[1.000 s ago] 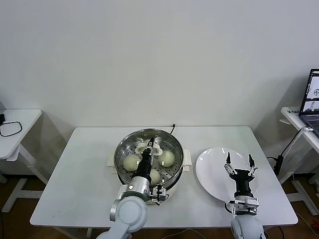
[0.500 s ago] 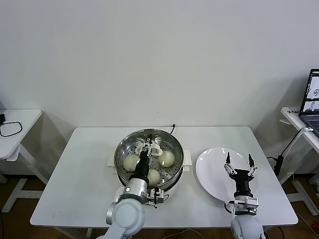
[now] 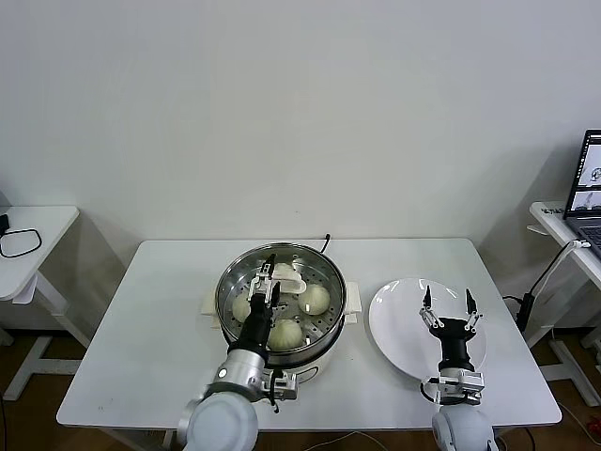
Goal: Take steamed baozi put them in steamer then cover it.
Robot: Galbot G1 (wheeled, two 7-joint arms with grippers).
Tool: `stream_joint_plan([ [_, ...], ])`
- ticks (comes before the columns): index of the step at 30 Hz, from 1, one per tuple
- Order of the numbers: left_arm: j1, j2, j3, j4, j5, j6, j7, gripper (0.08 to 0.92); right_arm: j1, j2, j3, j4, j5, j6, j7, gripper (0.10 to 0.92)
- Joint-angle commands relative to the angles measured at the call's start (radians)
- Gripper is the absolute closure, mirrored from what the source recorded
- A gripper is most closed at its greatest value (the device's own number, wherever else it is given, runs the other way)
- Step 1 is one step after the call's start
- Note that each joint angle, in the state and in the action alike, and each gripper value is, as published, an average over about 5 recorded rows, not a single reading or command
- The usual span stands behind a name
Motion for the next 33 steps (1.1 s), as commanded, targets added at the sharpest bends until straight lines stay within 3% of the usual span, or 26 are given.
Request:
stream_joint_plan([
  [1, 0.112, 0.097, -0.12, -0.165, -0.216, -0.011, -0.006, 0.178, 0.002, -0.003, 0.003, -0.009, -0.019, 0.011, -0.008, 0.203],
  [4, 0.115, 0.124, -0.215, -0.177, -0.358, -0.018, -0.044, 0.177, -0.004, -0.013, 0.001, -0.007, -0.011, 0.013, -0.03, 0.203],
  [7, 0.078, 0.127, -0.319, -0.119, -0.6, -0.048, -0.154, 0.177, -0.016, -0.028, -0.015, 0.009, 0.036, -0.01, -0.049, 0.203],
  [11, 0.009, 0.106, -0.438, 0.021, -0.908, -0.191, -0.319, 0.177, -0.027, -0.043, -0.05, 0.033, 0.096, -0.074, -0.035, 0.203],
  [13, -0.013, 0.102, -0.482, 0.091, -1.112, -0.266, -0.337, 0.177, -0.029, -0.046, -0.066, 0.038, 0.113, -0.096, -0.025, 0.203],
  [19, -0.032, 0.079, -0.541, 0.239, -1.563, -0.381, -0.314, 0.177, -0.034, -0.045, -0.081, 0.038, 0.187, -0.097, -0.058, 0.203],
  [33, 0.012, 0.031, -0.549, 0.281, -1.599, -0.447, -0.244, 0.177, -0.069, -0.051, -0.066, 0.049, 0.174, -0.075, -0.091, 0.203],
])
